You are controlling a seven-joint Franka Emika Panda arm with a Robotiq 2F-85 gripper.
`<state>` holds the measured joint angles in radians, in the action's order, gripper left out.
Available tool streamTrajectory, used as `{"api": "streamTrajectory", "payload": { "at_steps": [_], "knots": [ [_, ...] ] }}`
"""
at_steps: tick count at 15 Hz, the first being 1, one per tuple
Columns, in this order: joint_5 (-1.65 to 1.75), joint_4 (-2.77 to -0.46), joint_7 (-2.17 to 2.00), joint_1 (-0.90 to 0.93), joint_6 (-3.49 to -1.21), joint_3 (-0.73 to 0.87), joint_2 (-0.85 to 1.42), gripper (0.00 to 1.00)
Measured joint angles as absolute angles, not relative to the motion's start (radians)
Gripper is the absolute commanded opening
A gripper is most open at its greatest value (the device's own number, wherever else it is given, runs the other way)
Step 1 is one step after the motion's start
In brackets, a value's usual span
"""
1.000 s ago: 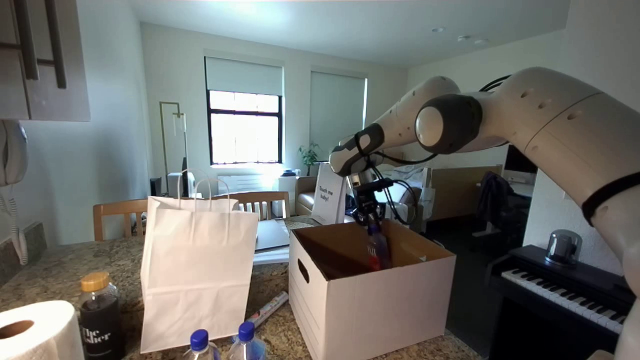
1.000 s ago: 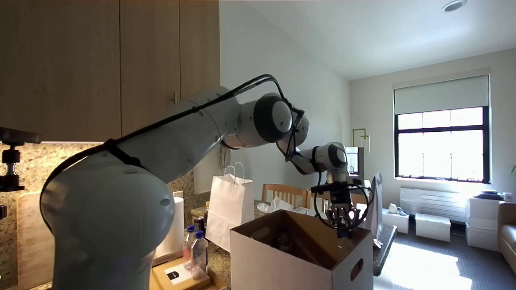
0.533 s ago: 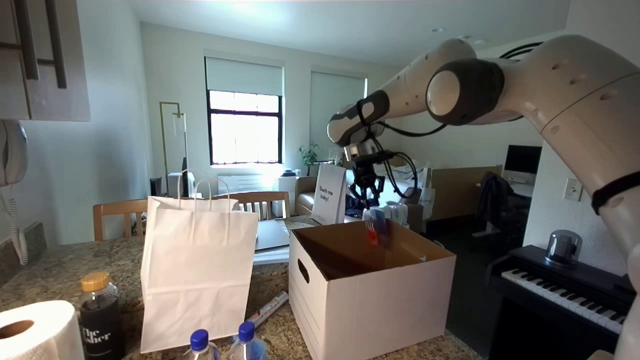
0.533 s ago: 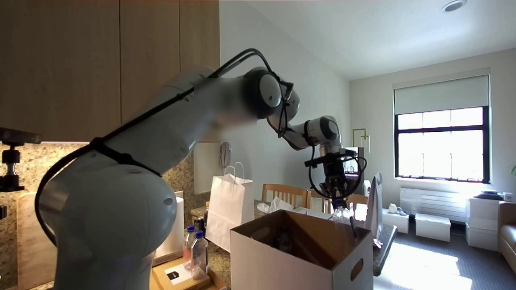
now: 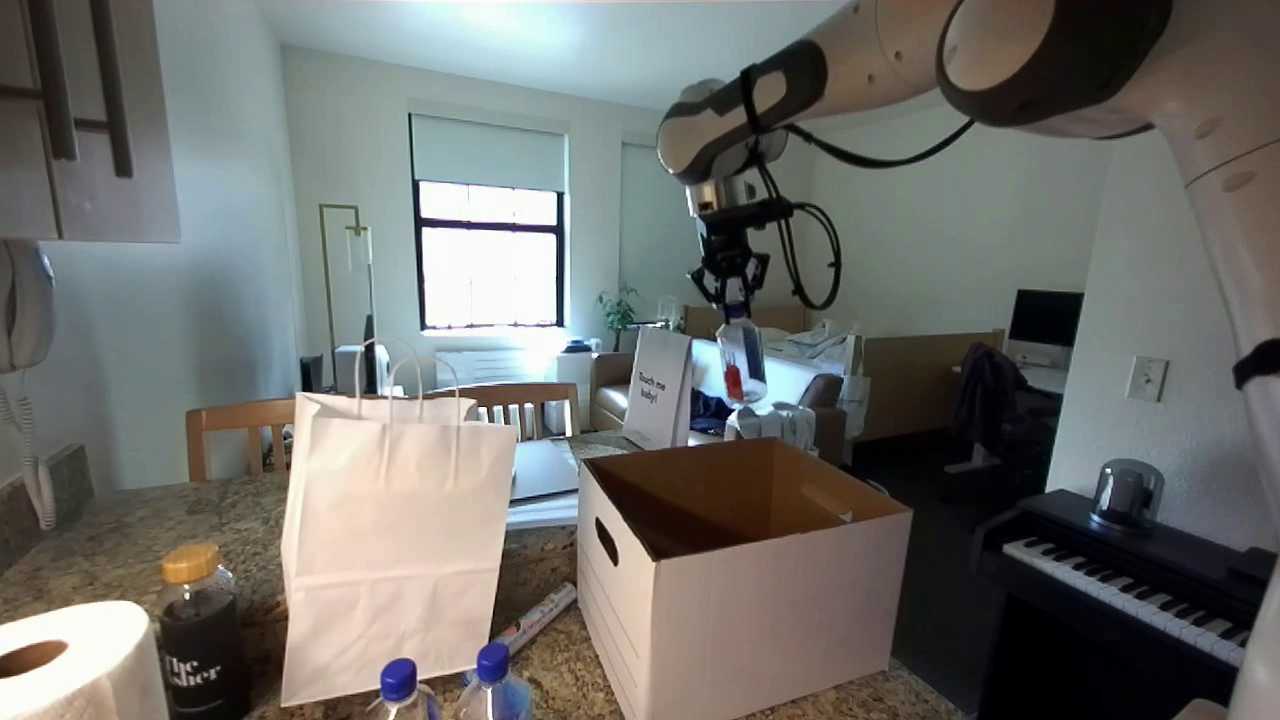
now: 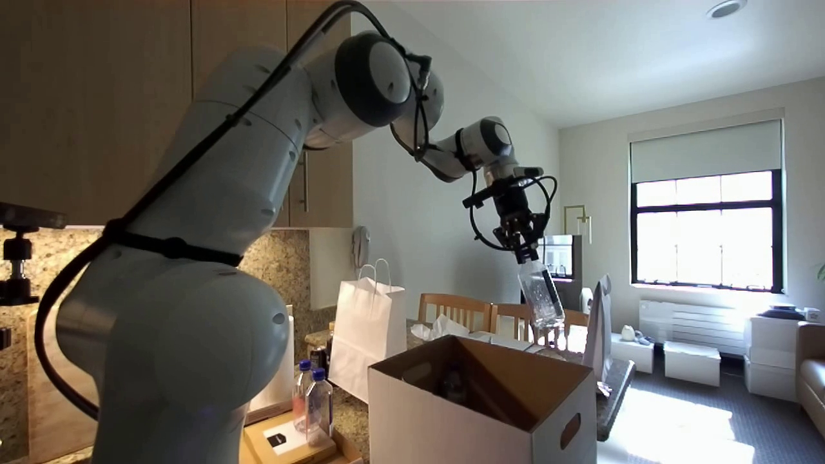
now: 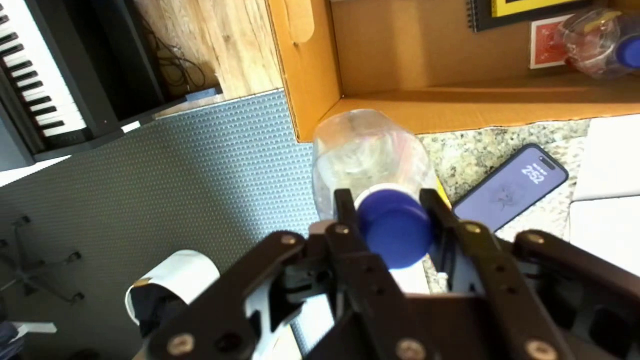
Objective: Pick up the bottle from the box and put them on the counter
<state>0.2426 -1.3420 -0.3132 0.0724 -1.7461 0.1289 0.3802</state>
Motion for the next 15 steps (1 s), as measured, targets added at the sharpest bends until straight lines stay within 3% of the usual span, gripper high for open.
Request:
{"api": "streamTrajectory", "payload": {
  "at_steps": [13, 14, 15],
  "knots": [
    [0.338, -1.582, -0.278, 0.207, -1.573, -0.126, -0.062, 0.14],
    [0.332, -1.593, -0.262, 0.206, -1.573, -0.13, -0.079, 0.36],
    [0.308, -1.599, -0.246, 0.198, -1.576, -0.125, -0.094, 0.36]
  ]
}}
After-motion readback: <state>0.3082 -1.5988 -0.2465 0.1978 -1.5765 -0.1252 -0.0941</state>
